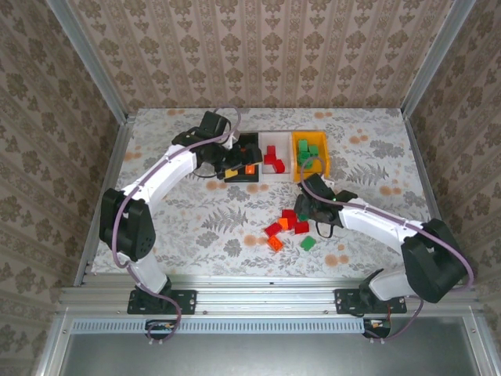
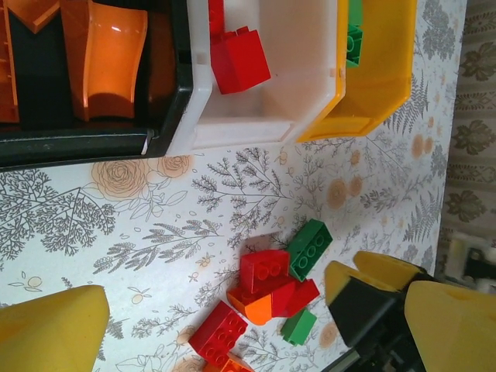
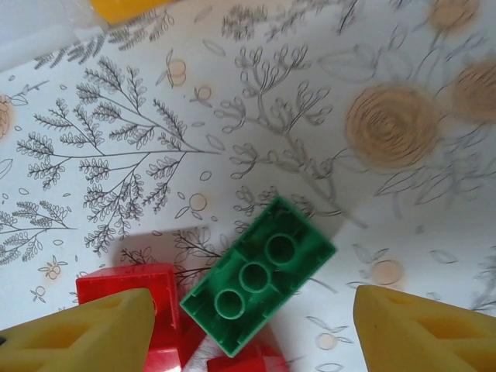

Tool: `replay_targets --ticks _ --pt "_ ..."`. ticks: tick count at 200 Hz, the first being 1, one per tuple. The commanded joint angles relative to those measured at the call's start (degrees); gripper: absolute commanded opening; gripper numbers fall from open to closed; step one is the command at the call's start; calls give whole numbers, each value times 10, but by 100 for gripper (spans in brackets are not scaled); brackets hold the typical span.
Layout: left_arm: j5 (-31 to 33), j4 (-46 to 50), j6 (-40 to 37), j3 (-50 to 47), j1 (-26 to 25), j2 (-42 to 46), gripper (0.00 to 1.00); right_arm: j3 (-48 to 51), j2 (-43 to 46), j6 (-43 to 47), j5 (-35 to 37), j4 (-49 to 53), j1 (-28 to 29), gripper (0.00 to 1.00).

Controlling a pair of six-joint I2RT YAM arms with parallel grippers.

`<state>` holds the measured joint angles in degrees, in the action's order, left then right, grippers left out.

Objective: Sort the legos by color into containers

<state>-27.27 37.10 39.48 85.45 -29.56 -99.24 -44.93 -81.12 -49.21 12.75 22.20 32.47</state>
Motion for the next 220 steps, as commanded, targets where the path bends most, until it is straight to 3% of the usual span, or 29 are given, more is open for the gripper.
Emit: replay_targets --ticks 1,89,129,220 --pt "-13 -2 8 -4 -1 16 100 3 -27 -55 -25 -33 1 69" --pt "-19 -2 9 -3 -1 12 100 -8 -75 -53 -33 -55 -9 67" --pt "-18 -2 9 -3 -1 9 100 -31 -96 -25 5 -59 -22 67" --pt "-22 -3 10 -4 -1 4 100 -26 -137 -12 -1 -91 -31 46"
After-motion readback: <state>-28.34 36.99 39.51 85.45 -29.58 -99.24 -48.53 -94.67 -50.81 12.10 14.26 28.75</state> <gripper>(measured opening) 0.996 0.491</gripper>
